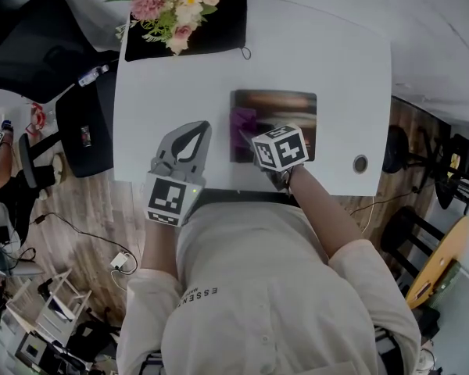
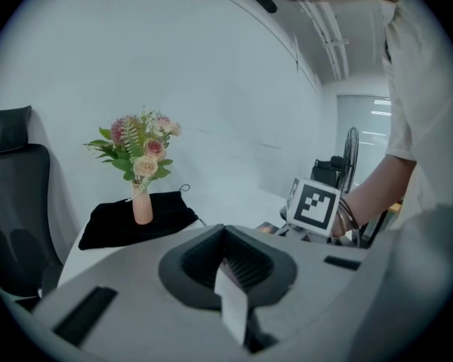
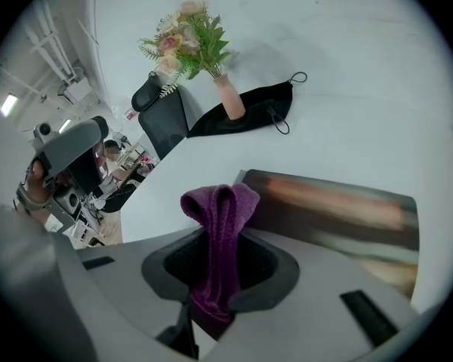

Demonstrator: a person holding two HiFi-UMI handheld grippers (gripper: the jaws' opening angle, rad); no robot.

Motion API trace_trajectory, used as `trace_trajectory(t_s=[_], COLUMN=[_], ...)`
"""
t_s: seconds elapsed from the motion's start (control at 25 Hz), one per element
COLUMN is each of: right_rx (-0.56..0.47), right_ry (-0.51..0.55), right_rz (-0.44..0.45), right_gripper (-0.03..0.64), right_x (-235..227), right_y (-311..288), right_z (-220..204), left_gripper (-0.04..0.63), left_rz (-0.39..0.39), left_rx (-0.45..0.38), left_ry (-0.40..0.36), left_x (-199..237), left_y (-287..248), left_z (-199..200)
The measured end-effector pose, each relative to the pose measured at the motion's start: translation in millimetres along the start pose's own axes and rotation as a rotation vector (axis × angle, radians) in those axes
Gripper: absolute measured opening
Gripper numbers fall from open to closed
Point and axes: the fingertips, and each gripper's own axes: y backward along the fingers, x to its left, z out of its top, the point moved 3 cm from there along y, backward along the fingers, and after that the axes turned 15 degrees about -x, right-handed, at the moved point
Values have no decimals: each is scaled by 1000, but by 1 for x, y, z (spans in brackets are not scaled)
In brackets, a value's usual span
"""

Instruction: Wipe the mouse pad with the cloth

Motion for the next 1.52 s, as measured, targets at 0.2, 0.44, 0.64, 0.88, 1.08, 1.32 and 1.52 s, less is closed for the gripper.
trace_trajectory(t_s=[0.2, 0.44, 0.64, 0.88, 1.08, 1.32, 1.52], right_rx=[-4, -8, -31, -49, -48, -49, -57], right_ry=[-15, -37, -45, -77, -80, -68, -105], right_rz=[-18, -55, -90, -137, -173, -247, -305], right_gripper=[100, 100, 100, 100, 103, 104, 104], right_x=[-11, -33, -56, -89, -115, -147, -167], right_y=[7, 24, 46, 74, 94, 123, 143], right_z=[-4, -9, -14, -23, -29, -38, -45], left_gripper=[0, 0, 0, 0, 0, 0, 0], left_rz=[-16, -49, -98, -167, -202, -243, -262], left_rx=[-19, -39, -59, -78, -79, -87, -86], left_ry=[-2, -9, -39, -75, -83, -95, -105], left_x=[-7, -23, -40, -66, -80, -101, -110], left_y=[-6, -21, -40, -62, -79, -92, -92], left_z=[4, 11, 18, 28, 29, 35, 35])
